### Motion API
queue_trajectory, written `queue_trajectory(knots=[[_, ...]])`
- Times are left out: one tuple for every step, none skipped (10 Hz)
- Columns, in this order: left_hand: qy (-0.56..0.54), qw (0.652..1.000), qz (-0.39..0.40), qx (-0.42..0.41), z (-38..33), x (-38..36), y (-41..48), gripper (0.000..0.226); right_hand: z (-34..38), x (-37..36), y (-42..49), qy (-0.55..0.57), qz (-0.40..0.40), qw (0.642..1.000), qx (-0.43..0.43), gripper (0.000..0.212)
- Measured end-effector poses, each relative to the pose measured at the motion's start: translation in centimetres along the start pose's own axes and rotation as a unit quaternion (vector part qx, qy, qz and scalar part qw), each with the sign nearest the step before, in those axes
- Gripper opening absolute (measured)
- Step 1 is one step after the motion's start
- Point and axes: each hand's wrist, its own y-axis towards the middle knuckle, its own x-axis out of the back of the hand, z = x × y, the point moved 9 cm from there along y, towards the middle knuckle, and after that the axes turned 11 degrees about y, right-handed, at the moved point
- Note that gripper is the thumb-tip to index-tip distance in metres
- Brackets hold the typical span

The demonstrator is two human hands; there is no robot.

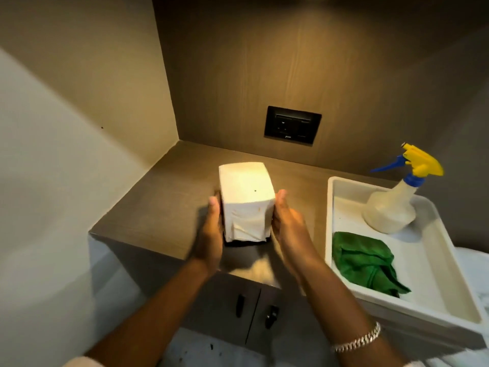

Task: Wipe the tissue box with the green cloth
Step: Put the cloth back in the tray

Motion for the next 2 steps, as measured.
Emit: queue_trajectory(knots=[[0.032,0.998,0.046,0.025,-0.4,0.2,1.2,0.066,-0.7,-2.3,-2.5,-0.003,-0.037,0.999,0.025,0.076],[0.061,0.994,0.074,0.045,-1.3,-0.1,1.2,0.065,-0.1,-2.9,-3.8,0.022,-0.098,0.995,0.018,0.067]])
